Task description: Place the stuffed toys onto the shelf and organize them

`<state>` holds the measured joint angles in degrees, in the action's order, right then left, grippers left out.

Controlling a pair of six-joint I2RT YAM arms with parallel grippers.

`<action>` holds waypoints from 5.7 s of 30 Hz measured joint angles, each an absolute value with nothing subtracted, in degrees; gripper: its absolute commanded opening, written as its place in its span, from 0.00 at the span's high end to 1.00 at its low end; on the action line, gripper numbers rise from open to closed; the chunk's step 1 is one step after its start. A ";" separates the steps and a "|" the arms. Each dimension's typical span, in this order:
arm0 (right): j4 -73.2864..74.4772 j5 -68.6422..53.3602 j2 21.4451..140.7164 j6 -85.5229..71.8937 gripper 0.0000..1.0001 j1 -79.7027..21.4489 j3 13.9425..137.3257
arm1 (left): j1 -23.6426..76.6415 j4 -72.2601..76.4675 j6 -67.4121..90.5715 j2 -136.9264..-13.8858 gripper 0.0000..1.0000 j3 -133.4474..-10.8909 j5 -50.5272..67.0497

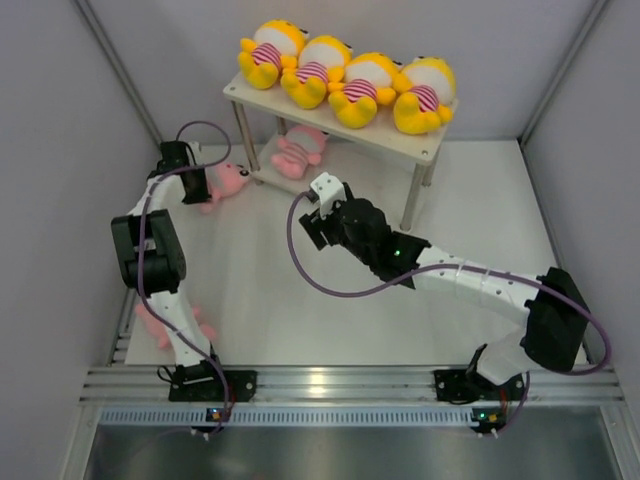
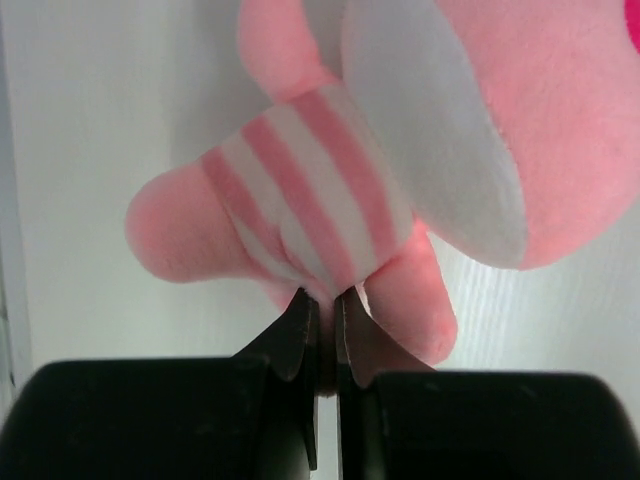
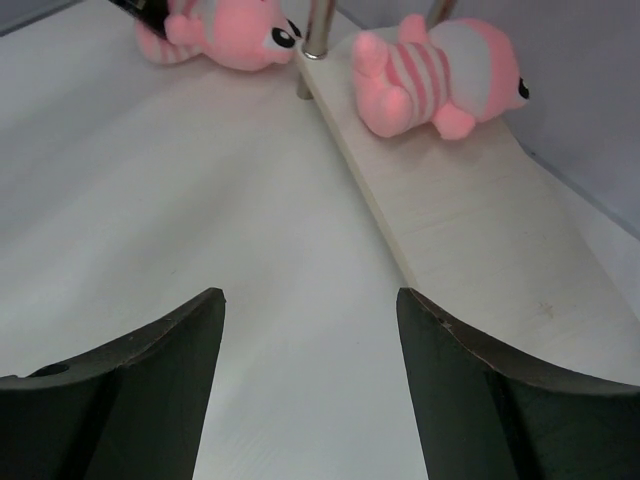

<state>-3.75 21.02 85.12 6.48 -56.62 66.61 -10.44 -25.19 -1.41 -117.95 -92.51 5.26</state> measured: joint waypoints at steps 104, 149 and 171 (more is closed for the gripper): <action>-16.86 -12.12 101.10 38.89 0.88 -32.40 63.40 | -4.03 -51.62 -6.46 -60.29 0.34 -68.38 23.31; 10.24 6.26 103.09 40.40 0.85 -41.25 73.63 | -4.03 -51.64 -6.50 -60.71 0.34 -68.14 25.43; -2.11 -6.24 110.87 45.23 1.00 -32.05 78.02 | -4.03 -51.66 -7.90 -63.22 0.34 -67.53 24.36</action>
<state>-2.11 -6.24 110.87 45.23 -32.05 78.02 -4.03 -51.66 -7.90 -63.22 -67.53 24.36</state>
